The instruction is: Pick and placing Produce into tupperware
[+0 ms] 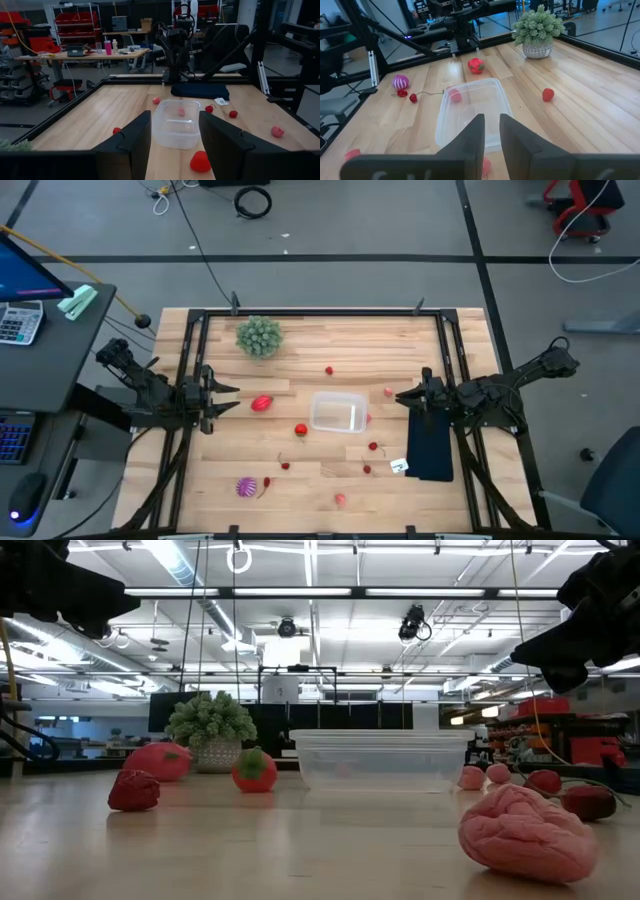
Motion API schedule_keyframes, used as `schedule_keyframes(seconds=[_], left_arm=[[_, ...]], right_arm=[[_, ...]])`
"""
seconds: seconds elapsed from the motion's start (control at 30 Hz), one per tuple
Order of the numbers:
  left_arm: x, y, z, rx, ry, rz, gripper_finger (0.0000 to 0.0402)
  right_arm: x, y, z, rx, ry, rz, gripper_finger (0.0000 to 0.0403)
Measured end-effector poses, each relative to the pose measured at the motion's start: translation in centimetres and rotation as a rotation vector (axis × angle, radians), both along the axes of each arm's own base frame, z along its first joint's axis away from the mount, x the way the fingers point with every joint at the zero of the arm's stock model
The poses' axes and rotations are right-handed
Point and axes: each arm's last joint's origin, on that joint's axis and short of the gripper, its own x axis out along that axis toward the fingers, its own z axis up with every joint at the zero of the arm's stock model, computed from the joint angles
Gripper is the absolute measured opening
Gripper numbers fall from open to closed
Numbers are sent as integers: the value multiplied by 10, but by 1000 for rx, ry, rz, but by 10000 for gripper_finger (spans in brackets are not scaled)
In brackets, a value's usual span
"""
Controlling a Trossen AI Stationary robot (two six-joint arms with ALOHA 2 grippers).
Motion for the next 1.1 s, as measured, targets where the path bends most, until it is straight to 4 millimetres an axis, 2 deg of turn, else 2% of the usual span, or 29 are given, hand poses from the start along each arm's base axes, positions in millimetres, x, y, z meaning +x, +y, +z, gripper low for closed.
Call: schedule_keyframes(seconds=[0.7,0.8,1.0,1.1], left_arm=[[0,0,0,0,0,0,172],[0,0,0,0,0,0,172],[0,0,0,0,0,0,172],[0,0,0,0,0,0,172]], right_arm=[[0,0,0,0,0,0,67],[0,0,0,-56,2,1,67],[2,0,19,65,-192,-38,66],[2,0,22,16,-216,-33,66]])
